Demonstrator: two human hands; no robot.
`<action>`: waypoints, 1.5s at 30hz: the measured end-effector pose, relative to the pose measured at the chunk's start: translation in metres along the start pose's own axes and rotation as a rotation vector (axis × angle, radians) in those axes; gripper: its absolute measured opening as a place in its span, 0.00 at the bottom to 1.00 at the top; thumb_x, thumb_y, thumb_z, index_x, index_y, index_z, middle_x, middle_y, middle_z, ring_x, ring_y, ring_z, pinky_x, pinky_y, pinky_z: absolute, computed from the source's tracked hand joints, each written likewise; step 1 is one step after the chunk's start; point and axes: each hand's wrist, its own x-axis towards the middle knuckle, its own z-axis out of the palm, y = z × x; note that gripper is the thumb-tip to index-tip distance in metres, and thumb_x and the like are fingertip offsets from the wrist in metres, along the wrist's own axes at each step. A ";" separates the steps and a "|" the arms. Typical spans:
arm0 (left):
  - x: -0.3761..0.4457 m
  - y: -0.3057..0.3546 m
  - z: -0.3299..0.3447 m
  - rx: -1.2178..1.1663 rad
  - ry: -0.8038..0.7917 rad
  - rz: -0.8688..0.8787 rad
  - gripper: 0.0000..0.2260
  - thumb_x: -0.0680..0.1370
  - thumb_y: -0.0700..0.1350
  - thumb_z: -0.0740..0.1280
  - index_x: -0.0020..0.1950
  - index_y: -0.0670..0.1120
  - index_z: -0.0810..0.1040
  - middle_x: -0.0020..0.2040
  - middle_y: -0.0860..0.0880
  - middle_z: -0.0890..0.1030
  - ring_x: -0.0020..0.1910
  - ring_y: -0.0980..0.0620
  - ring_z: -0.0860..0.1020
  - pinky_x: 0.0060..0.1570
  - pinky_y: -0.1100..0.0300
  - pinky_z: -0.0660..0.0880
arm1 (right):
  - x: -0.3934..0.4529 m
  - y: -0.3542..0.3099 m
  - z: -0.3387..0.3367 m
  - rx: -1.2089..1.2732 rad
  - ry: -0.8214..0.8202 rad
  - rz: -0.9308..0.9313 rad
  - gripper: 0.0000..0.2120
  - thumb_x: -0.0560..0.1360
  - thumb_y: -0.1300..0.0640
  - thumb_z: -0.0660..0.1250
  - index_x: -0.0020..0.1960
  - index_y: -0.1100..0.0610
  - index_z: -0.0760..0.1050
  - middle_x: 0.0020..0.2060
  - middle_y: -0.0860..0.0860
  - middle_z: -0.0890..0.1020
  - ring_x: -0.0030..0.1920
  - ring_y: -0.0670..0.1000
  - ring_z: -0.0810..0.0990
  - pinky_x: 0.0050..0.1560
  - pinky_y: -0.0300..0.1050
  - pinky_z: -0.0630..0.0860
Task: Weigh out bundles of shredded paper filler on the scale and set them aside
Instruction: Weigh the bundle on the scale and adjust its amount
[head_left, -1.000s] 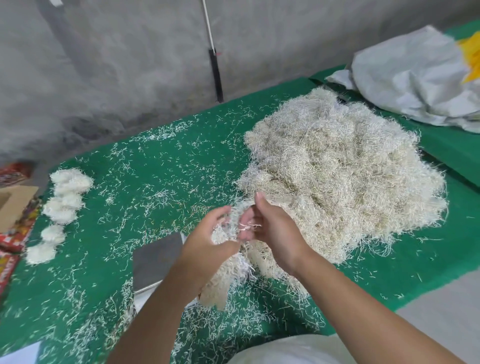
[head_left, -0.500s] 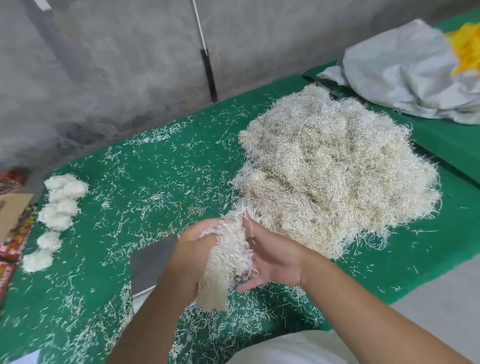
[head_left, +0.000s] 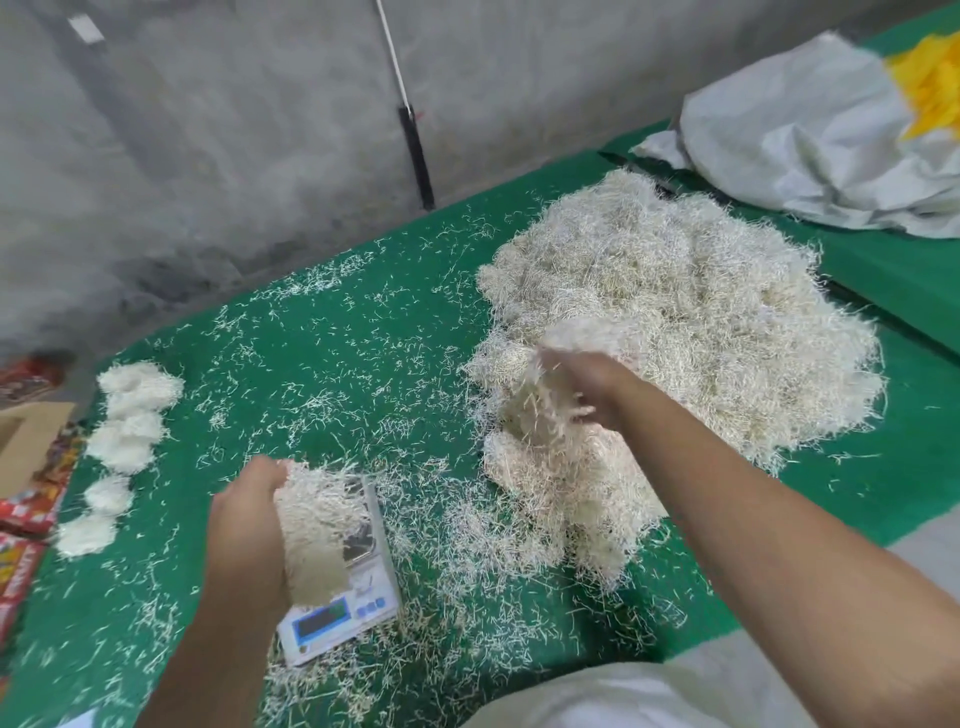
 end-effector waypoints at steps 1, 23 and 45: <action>-0.005 0.002 0.004 -0.003 -0.019 0.016 0.26 0.76 0.58 0.64 0.71 0.47 0.73 0.67 0.45 0.75 0.62 0.43 0.73 0.63 0.38 0.67 | -0.004 0.002 0.003 -0.355 -0.004 0.006 0.33 0.83 0.37 0.64 0.77 0.60 0.70 0.74 0.60 0.74 0.70 0.62 0.76 0.74 0.61 0.71; -0.031 0.055 0.110 -0.218 0.154 0.283 0.16 0.86 0.51 0.57 0.52 0.46 0.82 0.59 0.48 0.77 0.51 0.62 0.73 0.46 0.63 0.61 | -0.151 -0.023 0.134 0.476 -0.252 -0.432 0.20 0.87 0.41 0.58 0.62 0.50 0.84 0.54 0.48 0.88 0.55 0.46 0.87 0.56 0.41 0.82; -0.091 0.027 0.071 0.616 0.212 1.419 0.22 0.83 0.59 0.65 0.63 0.43 0.85 0.66 0.47 0.82 0.66 0.48 0.78 0.69 0.58 0.68 | -0.131 -0.065 0.090 0.994 -0.382 0.145 0.20 0.89 0.48 0.55 0.69 0.60 0.76 0.51 0.60 0.87 0.53 0.52 0.87 0.48 0.49 0.85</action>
